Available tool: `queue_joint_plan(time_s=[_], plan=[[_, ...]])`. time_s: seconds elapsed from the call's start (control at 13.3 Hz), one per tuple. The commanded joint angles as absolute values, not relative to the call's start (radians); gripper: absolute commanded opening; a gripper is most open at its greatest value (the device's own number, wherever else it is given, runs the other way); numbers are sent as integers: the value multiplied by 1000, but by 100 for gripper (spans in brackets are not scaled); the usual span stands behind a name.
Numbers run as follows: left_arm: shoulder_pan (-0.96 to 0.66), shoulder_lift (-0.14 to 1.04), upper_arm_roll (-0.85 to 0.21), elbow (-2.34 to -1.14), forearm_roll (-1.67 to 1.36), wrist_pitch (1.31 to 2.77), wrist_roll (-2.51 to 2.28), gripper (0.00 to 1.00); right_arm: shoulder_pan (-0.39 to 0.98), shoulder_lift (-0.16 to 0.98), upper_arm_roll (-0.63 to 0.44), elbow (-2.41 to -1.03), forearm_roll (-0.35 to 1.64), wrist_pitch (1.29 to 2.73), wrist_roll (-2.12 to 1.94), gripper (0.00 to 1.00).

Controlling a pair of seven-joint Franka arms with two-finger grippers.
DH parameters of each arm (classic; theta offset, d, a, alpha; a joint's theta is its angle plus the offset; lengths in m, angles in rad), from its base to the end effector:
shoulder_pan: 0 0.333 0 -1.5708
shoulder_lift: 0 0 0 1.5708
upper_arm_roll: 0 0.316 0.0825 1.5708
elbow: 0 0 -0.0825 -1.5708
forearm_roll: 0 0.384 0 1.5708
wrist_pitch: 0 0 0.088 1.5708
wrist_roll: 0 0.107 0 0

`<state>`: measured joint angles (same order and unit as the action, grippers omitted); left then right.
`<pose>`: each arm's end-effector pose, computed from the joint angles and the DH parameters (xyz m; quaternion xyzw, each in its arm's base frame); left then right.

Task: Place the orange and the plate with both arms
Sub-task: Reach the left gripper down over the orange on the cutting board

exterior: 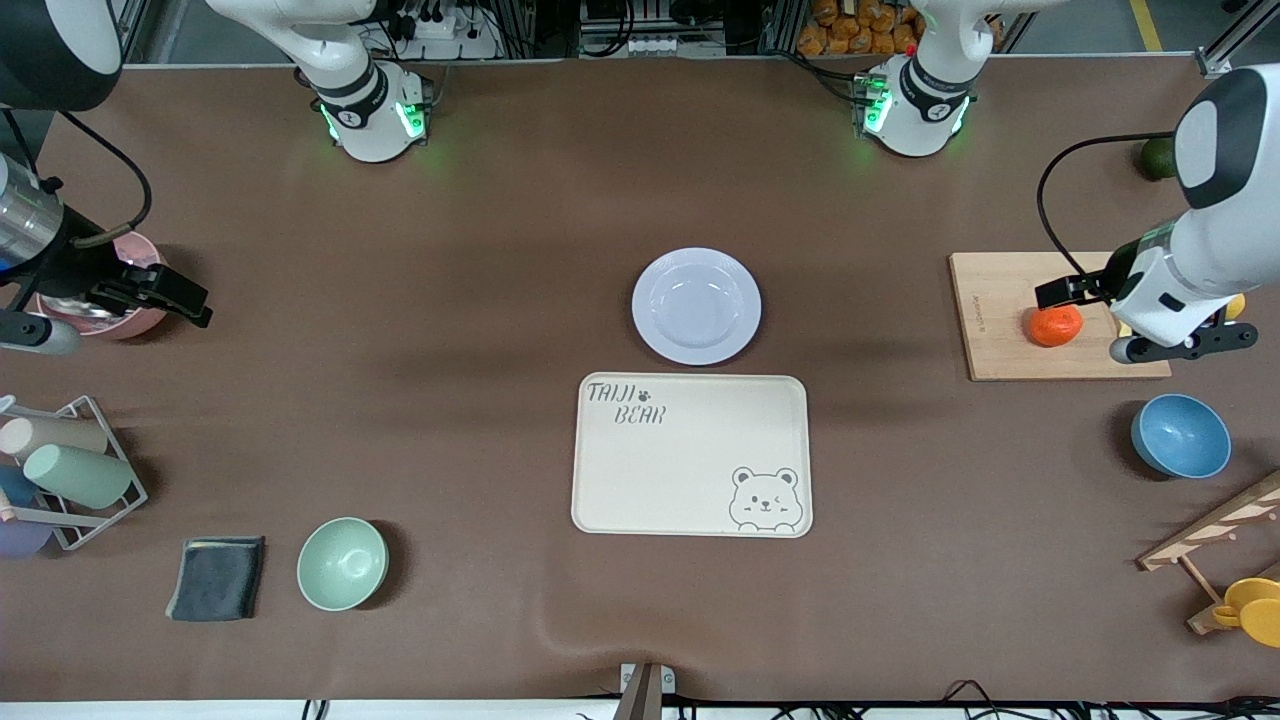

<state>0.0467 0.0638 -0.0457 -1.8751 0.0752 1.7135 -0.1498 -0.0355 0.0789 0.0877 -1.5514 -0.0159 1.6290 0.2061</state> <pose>0.5524 0.0080 0.4582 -0.9909 -0.0652 0.1094 0.0432 0.5826 0.0269 0.5941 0.9971 -0.0765 0.0001 0.0045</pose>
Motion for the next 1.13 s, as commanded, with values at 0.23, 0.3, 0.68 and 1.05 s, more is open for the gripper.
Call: queue_joint_plan(time_s=[0.23,0.3,0.68,1.05], plan=[[77,38,-52,-2031,132,1854,-132,100,-48,100,86,-1529,54,1608,204,100],[106,38,-54,-2057,133,1882,-121,100,-48,100,84,-1531,54,1603,204,100],[218,43,-55,-2155,132,2012,49,100,-55,117,84,-1539,54,1597,157,100],[232,106,-54,-2192,239,2080,120,100,-49,118,83,-1542,52,1595,160,100]])
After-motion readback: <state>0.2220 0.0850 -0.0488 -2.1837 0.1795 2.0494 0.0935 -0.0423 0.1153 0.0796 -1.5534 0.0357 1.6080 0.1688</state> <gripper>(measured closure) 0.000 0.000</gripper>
